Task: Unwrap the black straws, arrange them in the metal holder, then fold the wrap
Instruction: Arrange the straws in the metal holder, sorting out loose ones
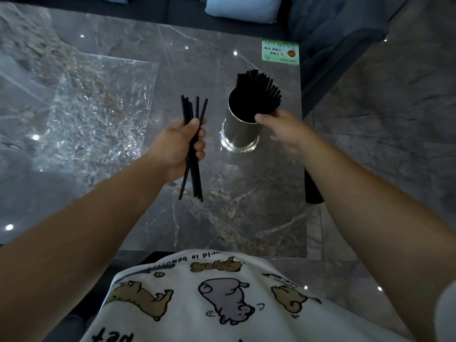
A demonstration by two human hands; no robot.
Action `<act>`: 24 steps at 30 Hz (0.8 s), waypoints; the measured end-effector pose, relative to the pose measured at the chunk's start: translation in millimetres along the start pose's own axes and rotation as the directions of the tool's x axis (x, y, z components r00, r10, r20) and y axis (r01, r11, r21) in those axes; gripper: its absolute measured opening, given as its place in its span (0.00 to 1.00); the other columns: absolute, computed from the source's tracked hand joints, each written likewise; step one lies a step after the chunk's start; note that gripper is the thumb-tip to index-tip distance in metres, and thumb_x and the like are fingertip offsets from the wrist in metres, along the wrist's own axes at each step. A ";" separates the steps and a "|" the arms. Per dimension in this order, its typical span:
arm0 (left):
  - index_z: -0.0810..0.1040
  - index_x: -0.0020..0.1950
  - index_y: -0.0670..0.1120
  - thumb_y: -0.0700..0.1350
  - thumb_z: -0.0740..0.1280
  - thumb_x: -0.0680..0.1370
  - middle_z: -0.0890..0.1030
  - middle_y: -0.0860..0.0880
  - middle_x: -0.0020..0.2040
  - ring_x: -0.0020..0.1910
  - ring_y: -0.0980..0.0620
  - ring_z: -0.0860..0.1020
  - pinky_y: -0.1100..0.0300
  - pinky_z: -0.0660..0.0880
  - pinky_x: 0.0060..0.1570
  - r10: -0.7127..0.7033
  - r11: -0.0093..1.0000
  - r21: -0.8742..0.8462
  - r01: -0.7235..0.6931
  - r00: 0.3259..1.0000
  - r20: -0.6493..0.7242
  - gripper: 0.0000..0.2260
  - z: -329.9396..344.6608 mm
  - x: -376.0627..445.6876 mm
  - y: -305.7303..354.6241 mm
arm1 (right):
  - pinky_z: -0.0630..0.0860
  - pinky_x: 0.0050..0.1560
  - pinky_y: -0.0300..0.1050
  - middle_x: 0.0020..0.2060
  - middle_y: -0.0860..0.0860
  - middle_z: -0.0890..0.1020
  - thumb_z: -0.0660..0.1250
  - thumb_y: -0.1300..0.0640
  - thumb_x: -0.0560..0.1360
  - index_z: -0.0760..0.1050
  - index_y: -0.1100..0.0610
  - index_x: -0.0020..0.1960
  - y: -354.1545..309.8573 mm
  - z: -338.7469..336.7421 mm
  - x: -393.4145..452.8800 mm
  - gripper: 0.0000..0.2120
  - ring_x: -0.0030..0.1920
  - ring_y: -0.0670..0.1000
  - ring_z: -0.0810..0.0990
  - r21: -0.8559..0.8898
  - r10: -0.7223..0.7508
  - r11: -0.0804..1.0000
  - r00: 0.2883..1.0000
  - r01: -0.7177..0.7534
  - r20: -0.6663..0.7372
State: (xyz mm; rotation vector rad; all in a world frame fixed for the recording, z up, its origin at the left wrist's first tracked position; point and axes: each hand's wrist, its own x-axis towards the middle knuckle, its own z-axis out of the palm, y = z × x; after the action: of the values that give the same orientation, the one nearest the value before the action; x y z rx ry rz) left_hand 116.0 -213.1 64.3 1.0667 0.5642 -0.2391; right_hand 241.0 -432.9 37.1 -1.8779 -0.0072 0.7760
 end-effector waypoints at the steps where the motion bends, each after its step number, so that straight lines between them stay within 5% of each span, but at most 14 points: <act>1: 0.72 0.57 0.43 0.45 0.56 0.84 0.72 0.51 0.36 0.29 0.55 0.68 0.62 0.67 0.30 0.003 1.000 -0.003 -0.003 1.000 -0.004 0.08 -3.1 -3.1 -0.1 | 0.69 0.57 0.46 0.64 0.43 0.75 0.66 0.50 0.77 0.67 0.49 0.71 -3.5 -4.4 1.6 0.23 0.63 0.45 0.72 -0.031 0.024 0.999 0.999 -0.023 0.023; 4: 0.72 0.51 0.44 0.44 0.57 0.84 0.72 0.50 0.36 0.30 0.55 0.69 0.62 0.68 0.31 0.017 0.999 -0.026 -0.017 1.000 -0.005 0.07 -12.1 -11.8 -1.1 | 0.67 0.62 0.53 0.70 0.44 0.71 0.66 0.43 0.75 0.65 0.46 0.72 -9.0 -10.2 -0.1 0.27 0.69 0.50 0.68 -0.005 0.029 1.000 0.999 -0.029 -0.013; 6: 0.72 0.47 0.45 0.44 0.57 0.84 0.72 0.50 0.36 0.30 0.54 0.70 0.60 0.71 0.33 0.035 0.997 -0.065 -0.035 0.999 -0.004 0.08 -19.0 -16.7 0.1 | 0.68 0.63 0.52 0.70 0.46 0.71 0.65 0.38 0.74 0.64 0.46 0.72 -6.2 -5.7 -14.8 0.30 0.67 0.49 0.71 0.074 -0.009 0.997 0.977 0.025 -0.211; 9: 0.72 0.46 0.44 0.43 0.58 0.83 0.76 0.50 0.36 0.32 0.53 0.73 0.58 0.75 0.36 0.087 0.986 -0.140 -0.089 0.996 -0.023 0.08 -33.0 -21.4 6.2 | 0.72 0.58 0.49 0.54 0.46 0.79 0.63 0.43 0.77 0.74 0.49 0.62 17.5 26.9 -56.5 0.17 0.57 0.48 0.76 0.097 -0.008 0.994 0.894 0.057 -0.448; 11: 0.70 0.48 0.43 0.43 0.57 0.83 0.79 0.48 0.38 0.34 0.52 0.76 0.57 0.76 0.39 0.125 0.975 -0.182 -0.129 0.992 -0.035 0.07 -41.1 -22.7 13.0 | 0.73 0.50 0.46 0.43 0.43 0.80 0.63 0.45 0.78 0.78 0.48 0.49 31.8 72.7 -94.6 0.08 0.50 0.49 0.77 0.149 0.083 0.988 0.951 -0.040 -0.298; 14: 0.69 0.48 0.42 0.42 0.57 0.83 0.79 0.47 0.37 0.34 0.52 0.77 0.57 0.76 0.40 0.176 0.957 -0.223 -0.184 0.983 -0.053 0.06 -50.1 -24.7 26.0 | 0.75 0.49 0.42 0.46 0.42 0.83 0.65 0.45 0.77 0.78 0.45 0.48 31.9 143.0 -135.7 0.05 0.53 0.48 0.80 0.187 0.143 0.973 0.989 -0.135 -0.026; 15: 0.68 0.49 0.42 0.41 0.57 0.83 0.78 0.48 0.37 0.33 0.52 0.76 0.57 0.75 0.39 0.190 0.955 -0.217 -0.200 0.979 -0.069 0.05 -53.7 -25.8 30.1 | 0.76 0.51 0.43 0.50 0.43 0.82 0.67 0.44 0.75 0.77 0.43 0.52 27.6 161.7 -143.1 0.07 0.55 0.48 0.80 0.210 0.140 0.967 0.990 -0.142 0.024; 17: 0.69 0.51 0.44 0.40 0.56 0.83 0.75 0.48 0.36 0.33 0.53 0.73 0.58 0.74 0.39 0.217 0.950 -0.215 -0.228 0.973 -0.076 0.03 -60.3 -29.4 36.9 | 0.76 0.56 0.46 0.59 0.42 0.79 0.70 0.40 0.70 0.69 0.44 0.65 14.6 191.0 -151.3 0.26 0.59 0.47 0.79 0.277 0.090 0.954 0.993 -0.110 0.082; 20: 0.70 0.52 0.44 0.37 0.56 0.83 0.73 0.49 0.37 0.34 0.54 0.73 0.59 0.74 0.41 0.241 0.940 -0.242 -0.240 0.970 -0.028 0.05 -64.2 -39.1 40.4 | 0.77 0.56 0.44 0.57 0.32 0.76 0.72 0.39 0.67 0.53 0.42 0.75 -5.7 221.1 -153.6 0.43 0.57 0.38 0.78 0.288 -0.034 0.957 0.999 0.022 0.039; 22: 0.70 0.50 0.43 0.36 0.57 0.82 0.74 0.48 0.37 0.34 0.53 0.75 0.57 0.76 0.45 0.247 0.929 -0.280 -0.241 0.969 -0.013 0.05 -66.6 -45.7 39.5 | 0.79 0.54 0.44 0.55 0.38 0.78 0.72 0.44 0.70 0.60 0.47 0.73 -14.9 231.4 -151.6 0.36 0.52 0.42 0.81 0.298 -0.059 0.951 0.995 0.081 -0.082; 24: 0.69 0.48 0.43 0.36 0.57 0.82 0.76 0.47 0.39 0.37 0.51 0.78 0.55 0.77 0.50 0.250 0.919 -0.319 -0.231 0.968 0.019 0.06 -71.4 -50.2 38.1 | 0.79 0.47 0.43 0.43 0.42 0.82 0.70 0.54 0.75 0.74 0.52 0.61 -18.5 235.4 -149.3 0.15 0.40 0.45 0.81 0.373 -0.068 0.917 0.977 0.140 -0.200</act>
State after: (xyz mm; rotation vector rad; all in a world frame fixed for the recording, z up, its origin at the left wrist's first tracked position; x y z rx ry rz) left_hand 68.3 -136.6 94.9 0.8045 0.3954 0.0367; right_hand 8.6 -282.0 73.0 -1.5502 0.1501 0.4858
